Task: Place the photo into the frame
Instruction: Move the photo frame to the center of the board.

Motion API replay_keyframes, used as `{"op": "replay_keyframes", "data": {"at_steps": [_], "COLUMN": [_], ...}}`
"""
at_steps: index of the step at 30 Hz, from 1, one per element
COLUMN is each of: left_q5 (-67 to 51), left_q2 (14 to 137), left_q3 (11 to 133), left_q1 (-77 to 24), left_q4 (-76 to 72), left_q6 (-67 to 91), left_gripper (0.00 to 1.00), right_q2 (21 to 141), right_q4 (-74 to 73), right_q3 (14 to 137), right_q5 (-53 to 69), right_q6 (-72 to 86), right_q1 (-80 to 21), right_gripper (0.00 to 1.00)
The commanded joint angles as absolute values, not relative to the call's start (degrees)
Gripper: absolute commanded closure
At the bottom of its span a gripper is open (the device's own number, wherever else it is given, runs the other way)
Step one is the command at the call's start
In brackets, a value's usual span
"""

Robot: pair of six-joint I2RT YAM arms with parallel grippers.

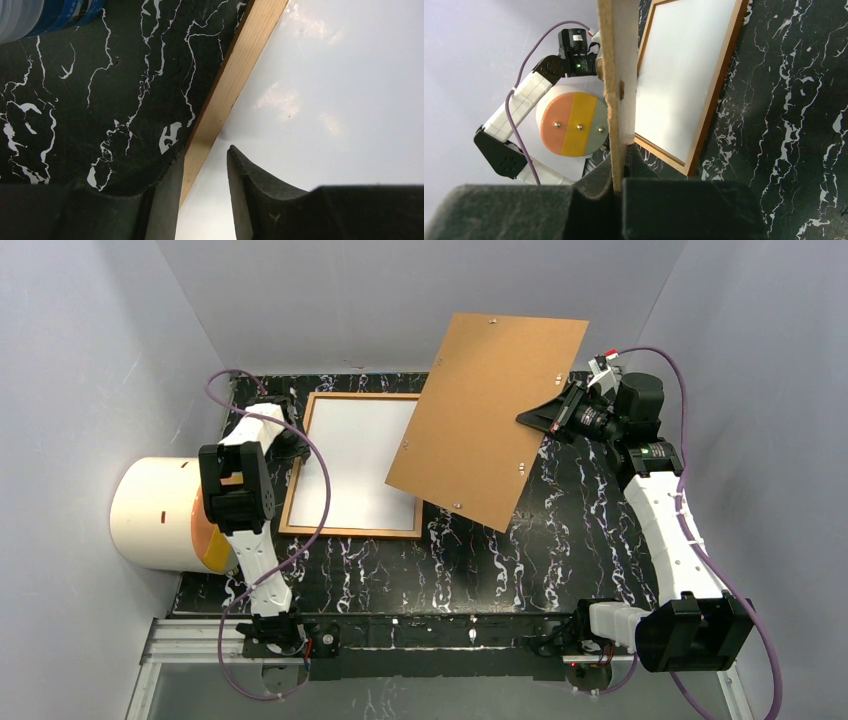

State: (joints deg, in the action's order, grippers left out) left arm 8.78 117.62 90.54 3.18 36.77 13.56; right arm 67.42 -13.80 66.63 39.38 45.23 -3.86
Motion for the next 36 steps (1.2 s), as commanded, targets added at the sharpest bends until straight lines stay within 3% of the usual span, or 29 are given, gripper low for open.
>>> {"op": "replay_keyframes", "data": {"at_steps": [1,5,13,20,29,36], "left_q5": [7.8,6.1,-4.5,-12.2,-12.5,-16.3], "left_q2": [119.2,119.8,119.1,115.1,114.1,109.1], "left_q3": [90.7,91.3,91.0,86.4,83.1,77.9], "left_q1": [3.7,3.7,3.6,1.2,-8.5,-10.1], "left_q4": [37.6,37.4,36.4,32.7,32.0,30.2], "left_q6": [12.6,12.2,10.9,10.2,4.7,1.3], "left_gripper": [0.65,0.66,0.85,0.87,0.92,0.93], "right_q2": [65.2,65.3,65.7,66.6,68.4,68.6], "right_q4": [-10.7,-10.7,-10.7,-10.0,-8.3,-8.7], "right_q3": [67.6,67.7,67.6,66.6,64.2,62.1], "right_q5": [40.0,39.7,39.2,40.0,43.9,44.9], "right_q6": [45.9,46.2,46.6,47.1,48.2,47.6], "right_q1": [-3.7,-3.7,-3.7,-3.7,-3.8,-3.7], "right_gripper": [0.99,0.99,0.99,0.99,0.99,0.99]}}
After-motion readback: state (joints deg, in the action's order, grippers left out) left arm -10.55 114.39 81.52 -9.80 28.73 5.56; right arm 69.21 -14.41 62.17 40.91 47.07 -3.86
